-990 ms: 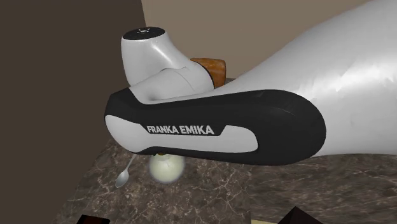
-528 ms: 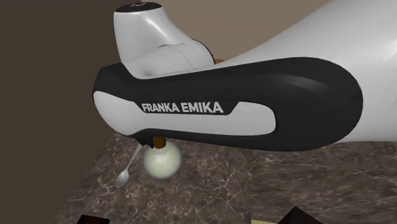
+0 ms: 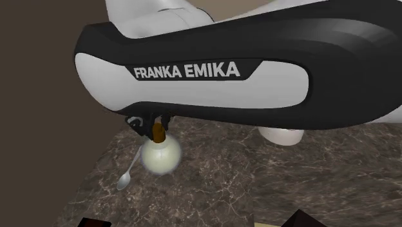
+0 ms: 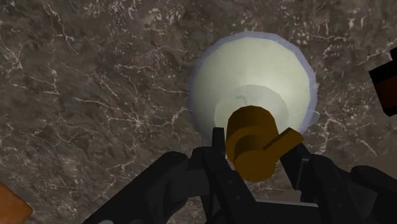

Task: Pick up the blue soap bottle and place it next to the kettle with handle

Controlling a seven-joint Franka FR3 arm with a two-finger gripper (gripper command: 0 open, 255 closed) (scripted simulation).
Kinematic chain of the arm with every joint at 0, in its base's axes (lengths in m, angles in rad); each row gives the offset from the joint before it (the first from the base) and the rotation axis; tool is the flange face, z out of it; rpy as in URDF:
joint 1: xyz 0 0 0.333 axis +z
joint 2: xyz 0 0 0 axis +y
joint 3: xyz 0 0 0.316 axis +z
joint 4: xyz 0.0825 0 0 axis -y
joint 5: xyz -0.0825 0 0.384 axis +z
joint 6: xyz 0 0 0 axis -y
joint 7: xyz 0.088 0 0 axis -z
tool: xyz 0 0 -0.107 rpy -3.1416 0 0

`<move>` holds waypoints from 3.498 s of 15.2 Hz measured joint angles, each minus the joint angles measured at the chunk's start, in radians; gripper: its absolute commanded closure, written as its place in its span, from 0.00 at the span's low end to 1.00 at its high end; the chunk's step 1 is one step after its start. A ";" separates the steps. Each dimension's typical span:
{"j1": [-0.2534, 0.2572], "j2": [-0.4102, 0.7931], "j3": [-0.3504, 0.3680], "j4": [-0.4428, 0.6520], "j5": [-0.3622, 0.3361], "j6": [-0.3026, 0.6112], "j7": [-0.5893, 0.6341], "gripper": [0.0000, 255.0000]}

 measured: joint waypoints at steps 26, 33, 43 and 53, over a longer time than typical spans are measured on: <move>0.003 0.072 0.000 0.459 -0.001 -0.387 -0.008 1.00; -0.049 -0.035 -0.021 0.341 0.016 -0.375 -0.077 1.00; -0.163 -0.280 -0.105 0.017 0.045 -0.298 -0.273 1.00; -0.266 -0.402 -0.225 -0.124 0.049 -0.285 -0.497 1.00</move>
